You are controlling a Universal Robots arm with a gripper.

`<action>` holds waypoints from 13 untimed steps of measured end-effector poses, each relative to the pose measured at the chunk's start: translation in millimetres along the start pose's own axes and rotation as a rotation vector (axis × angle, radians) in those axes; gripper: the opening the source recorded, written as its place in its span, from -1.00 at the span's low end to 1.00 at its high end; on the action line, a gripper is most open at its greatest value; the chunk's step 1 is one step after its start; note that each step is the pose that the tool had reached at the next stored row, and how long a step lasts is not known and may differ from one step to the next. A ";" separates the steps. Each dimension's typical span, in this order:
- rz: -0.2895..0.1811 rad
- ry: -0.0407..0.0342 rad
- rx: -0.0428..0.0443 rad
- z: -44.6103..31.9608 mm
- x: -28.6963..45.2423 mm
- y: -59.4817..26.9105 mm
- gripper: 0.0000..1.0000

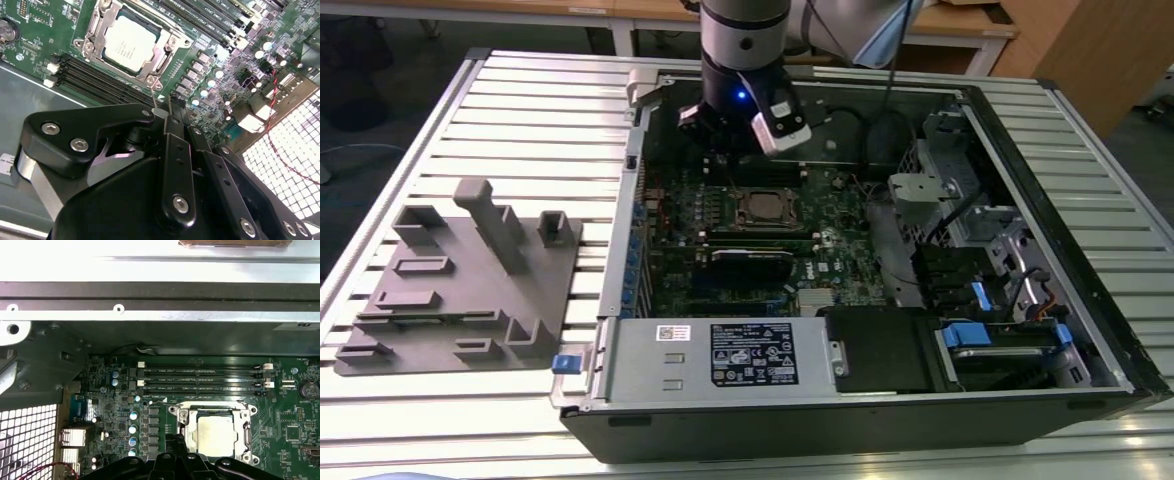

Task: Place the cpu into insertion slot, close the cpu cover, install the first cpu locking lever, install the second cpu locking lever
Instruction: 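Install the first cpu locking lever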

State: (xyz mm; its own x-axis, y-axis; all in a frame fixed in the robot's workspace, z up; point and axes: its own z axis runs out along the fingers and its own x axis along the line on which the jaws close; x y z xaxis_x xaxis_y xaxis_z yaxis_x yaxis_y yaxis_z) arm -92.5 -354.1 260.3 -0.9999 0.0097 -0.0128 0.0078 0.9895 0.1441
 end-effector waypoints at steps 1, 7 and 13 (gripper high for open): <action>0.000 0.0000 0.0000 0.1 0.6 -0.3 -0.79; 0.000 0.0001 0.0001 0.3 1.2 -0.6 -0.79; 0.000 0.0002 0.0002 2.0 1.2 -0.8 -0.79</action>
State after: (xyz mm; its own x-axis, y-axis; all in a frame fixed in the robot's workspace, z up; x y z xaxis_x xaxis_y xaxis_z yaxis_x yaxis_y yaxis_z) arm -93.7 -354.7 258.2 -0.9999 0.0097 -0.0126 0.0078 0.9896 0.1438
